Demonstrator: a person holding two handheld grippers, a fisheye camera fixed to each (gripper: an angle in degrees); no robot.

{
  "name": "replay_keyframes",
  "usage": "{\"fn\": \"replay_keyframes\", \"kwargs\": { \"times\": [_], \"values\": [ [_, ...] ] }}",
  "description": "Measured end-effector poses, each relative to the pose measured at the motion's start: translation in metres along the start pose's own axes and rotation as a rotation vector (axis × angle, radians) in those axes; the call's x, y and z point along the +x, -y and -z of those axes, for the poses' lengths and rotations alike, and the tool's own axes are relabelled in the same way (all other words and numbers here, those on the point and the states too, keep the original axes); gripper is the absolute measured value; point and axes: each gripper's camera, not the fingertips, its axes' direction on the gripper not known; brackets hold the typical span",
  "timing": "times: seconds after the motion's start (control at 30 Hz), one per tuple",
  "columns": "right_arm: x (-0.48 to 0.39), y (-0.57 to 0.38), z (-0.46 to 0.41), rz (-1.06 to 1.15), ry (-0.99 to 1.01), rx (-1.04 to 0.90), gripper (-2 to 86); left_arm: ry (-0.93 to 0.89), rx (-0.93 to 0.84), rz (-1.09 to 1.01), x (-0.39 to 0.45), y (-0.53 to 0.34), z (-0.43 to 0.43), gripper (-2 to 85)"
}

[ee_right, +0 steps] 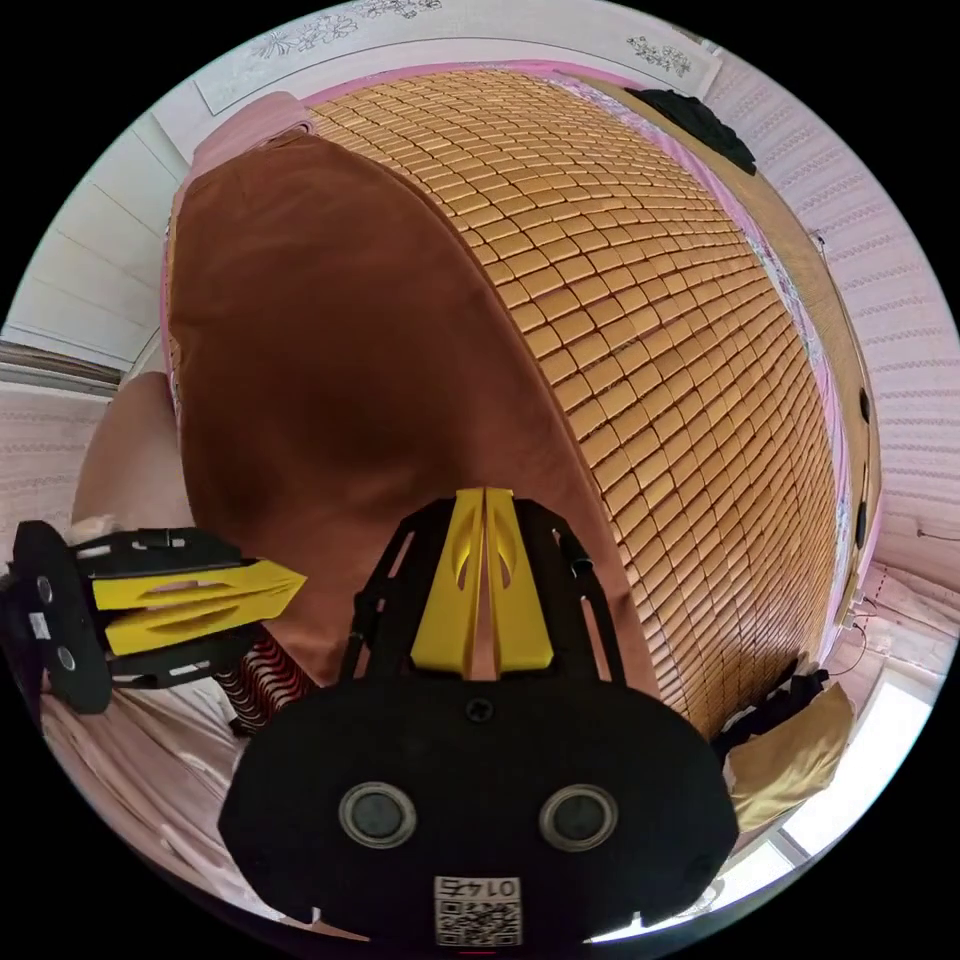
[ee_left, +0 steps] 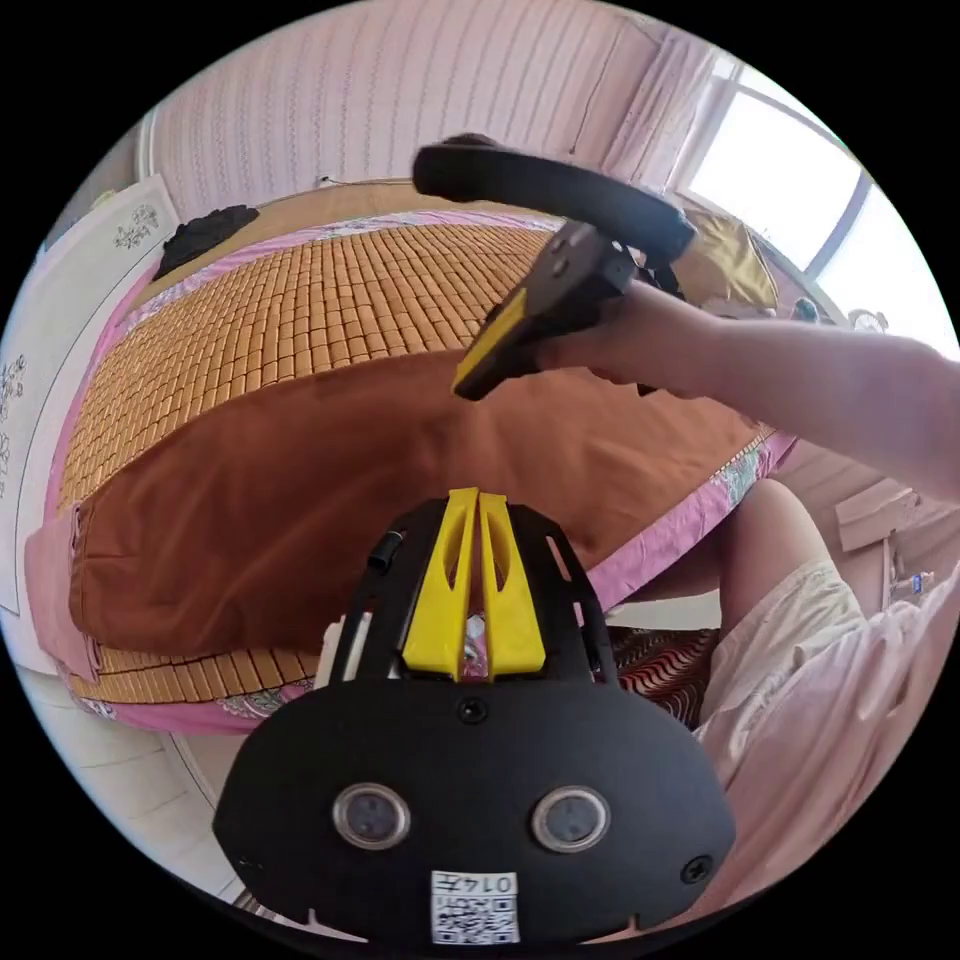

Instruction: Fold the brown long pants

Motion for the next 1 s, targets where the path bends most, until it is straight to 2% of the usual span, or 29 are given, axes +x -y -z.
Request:
{"fn": "replay_keyframes", "kwargs": {
  "times": [0.03, 0.1, 0.13, 0.2, 0.33, 0.6, 0.67, 0.73, 0.9, 1.0],
  "values": [
    [0.003, 0.008, -0.014, 0.002, 0.022, -0.077, -0.5, 0.0, -0.071, -0.011, 0.01, 0.005, -0.022, -1.0],
    [0.008, 0.013, -0.014, -0.005, 0.048, -0.079, -0.5, -0.08, -0.201, -0.067, 0.023, 0.005, -0.054, -1.0],
    [0.012, 0.015, -0.015, 0.01, 0.068, -0.094, -0.5, -0.075, -0.125, -0.085, 0.027, -0.002, -0.054, -1.0],
    [0.02, 0.016, -0.013, 0.021, 0.114, -0.12, -0.6, -0.09, -0.105, -0.057, 0.03, -0.008, -0.057, -1.0],
    [0.035, 0.016, 0.003, 0.015, 0.077, -0.062, -0.7, -0.063, -0.17, -0.129, 0.048, -0.006, -0.055, -1.0],
    [0.061, 0.02, -0.013, 0.017, 0.114, -0.213, -0.7, -0.004, -0.215, -0.179, 0.076, -0.008, -0.071, -1.0],
    [0.075, 0.009, -0.002, -0.015, 0.109, -0.134, -0.7, -0.029, -0.254, -0.211, 0.08, -0.002, -0.071, -1.0],
    [0.082, -0.001, -0.017, -0.026, 0.137, -0.167, -0.8, -0.04, -0.247, -0.202, 0.081, -0.003, -0.072, -1.0],
    [0.1, -0.04, -0.02, -0.097, 0.177, -0.095, -0.9, -0.033, -0.252, -0.21, 0.087, -0.004, -0.086, -1.0],
    [0.108, -0.096, -0.01, -0.195, 0.199, 0.116, -0.8, -0.012, -0.264, -0.257, 0.093, -0.001, -0.089, -1.0]
  ]
}}
